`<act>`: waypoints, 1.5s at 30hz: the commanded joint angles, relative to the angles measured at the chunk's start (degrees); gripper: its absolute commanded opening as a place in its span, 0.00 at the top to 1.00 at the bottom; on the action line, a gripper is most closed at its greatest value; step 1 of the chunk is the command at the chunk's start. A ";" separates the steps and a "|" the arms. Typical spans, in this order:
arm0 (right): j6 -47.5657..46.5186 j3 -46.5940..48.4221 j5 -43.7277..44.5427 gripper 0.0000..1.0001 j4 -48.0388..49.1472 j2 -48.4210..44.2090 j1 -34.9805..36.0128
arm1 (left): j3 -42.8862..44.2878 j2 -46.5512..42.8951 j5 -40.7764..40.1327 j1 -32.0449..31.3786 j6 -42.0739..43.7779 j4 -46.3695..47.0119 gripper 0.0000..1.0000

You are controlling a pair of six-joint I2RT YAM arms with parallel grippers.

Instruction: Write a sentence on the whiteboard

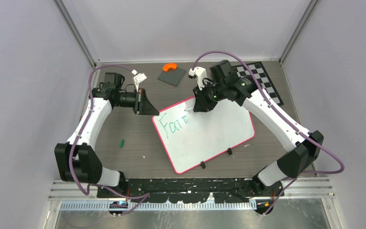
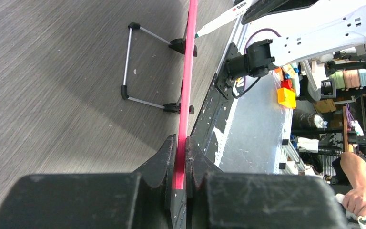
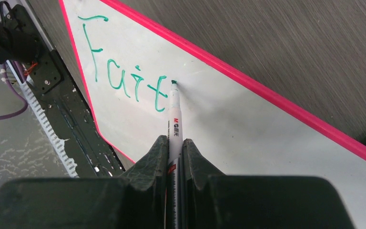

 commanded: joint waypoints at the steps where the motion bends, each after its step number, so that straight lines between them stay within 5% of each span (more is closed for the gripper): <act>1: -0.43 1.15 0.99 1.00 1.30 0.10 -0.56 | 0.96 0.27 -1.37 -0.94 1.31 -2.44 1.00; 16: 2.38 -11.48 -0.99 1.00 4.37 -6.67 -0.40 | 1.09 0.53 -1.51 -0.99 2.13 -3.15 1.00; 31: 1.28 -4.24 0.53 1.00 4.54 -2.61 -1.02 | 1.13 0.56 -1.70 -1.04 2.21 -3.33 1.00; 45: 0.58 -8.46 -1.81 1.00 2.45 -4.76 -3.84 | 1.64 1.73 -2.03 -1.03 3.01 -3.85 1.00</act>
